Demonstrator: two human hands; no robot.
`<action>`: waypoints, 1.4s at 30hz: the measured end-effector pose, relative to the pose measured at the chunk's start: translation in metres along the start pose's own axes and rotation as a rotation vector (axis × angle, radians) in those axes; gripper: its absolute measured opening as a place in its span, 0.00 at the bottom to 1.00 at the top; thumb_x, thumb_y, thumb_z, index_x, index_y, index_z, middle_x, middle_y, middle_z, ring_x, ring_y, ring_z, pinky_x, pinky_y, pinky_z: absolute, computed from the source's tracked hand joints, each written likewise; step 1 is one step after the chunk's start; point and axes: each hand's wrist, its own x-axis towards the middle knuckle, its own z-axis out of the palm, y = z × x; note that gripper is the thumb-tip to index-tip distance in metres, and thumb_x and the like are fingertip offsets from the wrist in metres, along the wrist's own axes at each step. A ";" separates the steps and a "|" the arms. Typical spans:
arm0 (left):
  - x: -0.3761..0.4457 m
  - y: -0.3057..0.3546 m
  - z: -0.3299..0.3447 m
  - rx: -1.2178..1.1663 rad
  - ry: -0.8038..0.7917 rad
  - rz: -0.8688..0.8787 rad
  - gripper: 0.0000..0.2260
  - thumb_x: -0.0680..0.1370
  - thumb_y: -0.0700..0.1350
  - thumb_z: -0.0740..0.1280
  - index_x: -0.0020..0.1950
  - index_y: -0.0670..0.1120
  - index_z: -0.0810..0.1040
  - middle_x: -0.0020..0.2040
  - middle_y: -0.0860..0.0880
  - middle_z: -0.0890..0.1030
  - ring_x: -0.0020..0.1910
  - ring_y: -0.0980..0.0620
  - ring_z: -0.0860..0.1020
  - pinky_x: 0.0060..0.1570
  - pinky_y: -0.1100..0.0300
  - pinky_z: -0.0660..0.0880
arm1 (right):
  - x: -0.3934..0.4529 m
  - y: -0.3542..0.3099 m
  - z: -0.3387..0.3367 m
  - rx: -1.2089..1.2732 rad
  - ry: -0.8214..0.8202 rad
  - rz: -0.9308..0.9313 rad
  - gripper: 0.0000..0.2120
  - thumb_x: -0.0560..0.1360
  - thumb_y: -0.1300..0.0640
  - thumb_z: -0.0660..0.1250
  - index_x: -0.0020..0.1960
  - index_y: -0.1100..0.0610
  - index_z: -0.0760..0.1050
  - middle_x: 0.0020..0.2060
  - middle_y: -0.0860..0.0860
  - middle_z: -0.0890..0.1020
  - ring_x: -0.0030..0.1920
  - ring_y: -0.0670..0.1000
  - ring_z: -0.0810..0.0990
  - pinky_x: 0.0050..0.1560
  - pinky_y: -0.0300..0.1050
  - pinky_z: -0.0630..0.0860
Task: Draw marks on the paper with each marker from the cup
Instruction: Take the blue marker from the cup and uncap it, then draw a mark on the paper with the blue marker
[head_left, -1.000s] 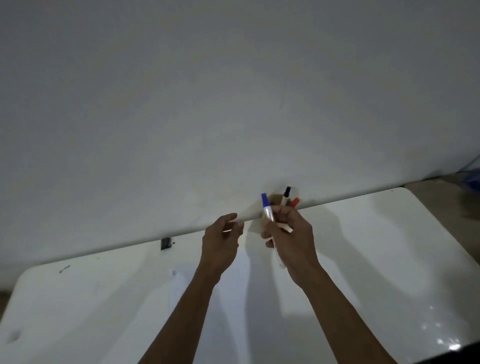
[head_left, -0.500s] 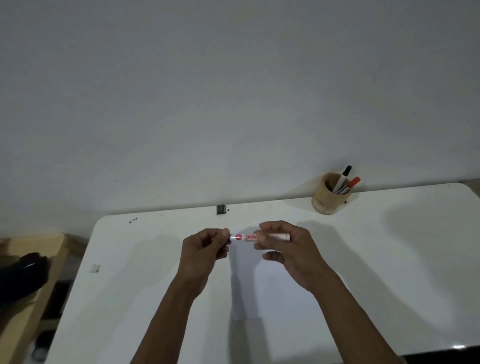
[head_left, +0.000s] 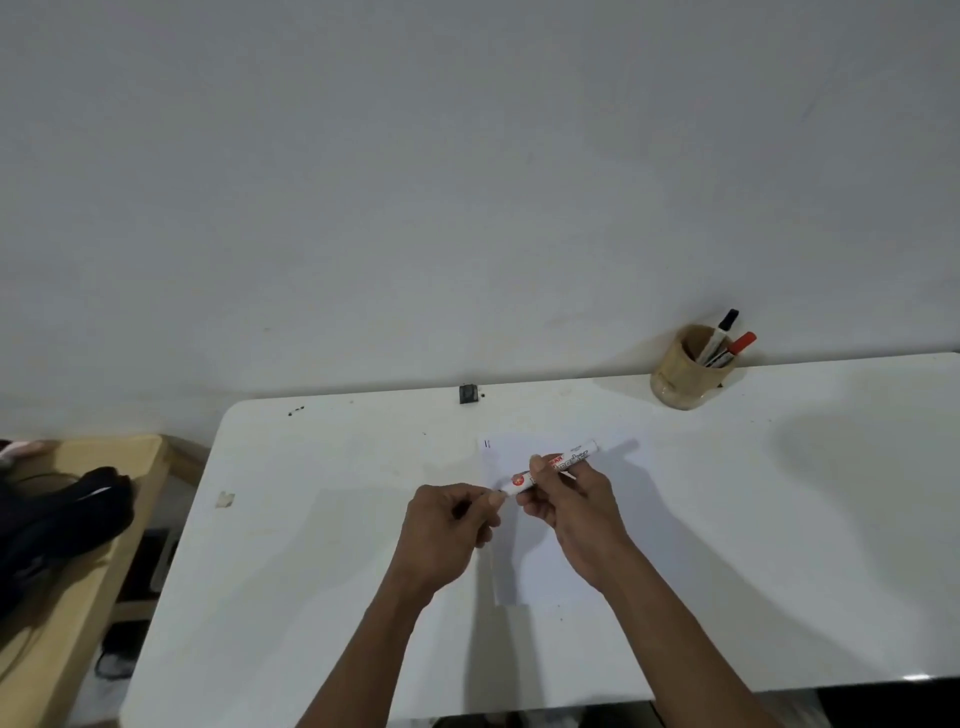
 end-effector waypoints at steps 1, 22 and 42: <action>0.000 -0.002 -0.002 -0.031 -0.005 -0.027 0.13 0.78 0.49 0.71 0.38 0.44 0.86 0.32 0.44 0.83 0.28 0.52 0.76 0.32 0.63 0.74 | 0.001 -0.002 -0.003 0.027 0.011 0.002 0.07 0.81 0.60 0.69 0.50 0.65 0.80 0.43 0.61 0.88 0.38 0.53 0.83 0.41 0.41 0.82; 0.098 -0.022 -0.014 0.581 0.254 -0.014 0.04 0.76 0.36 0.67 0.47 0.38 0.81 0.43 0.41 0.83 0.41 0.42 0.79 0.43 0.52 0.76 | 0.009 -0.006 -0.020 0.037 0.158 -0.078 0.04 0.80 0.60 0.70 0.47 0.60 0.79 0.40 0.59 0.87 0.36 0.53 0.82 0.40 0.45 0.82; 0.024 -0.078 0.020 0.832 0.319 0.264 0.15 0.79 0.52 0.63 0.64 0.48 0.75 0.59 0.47 0.79 0.59 0.43 0.76 0.58 0.49 0.72 | 0.049 -0.003 -0.028 -0.085 0.096 -0.071 0.08 0.73 0.67 0.76 0.41 0.55 0.83 0.34 0.53 0.86 0.35 0.53 0.85 0.39 0.44 0.82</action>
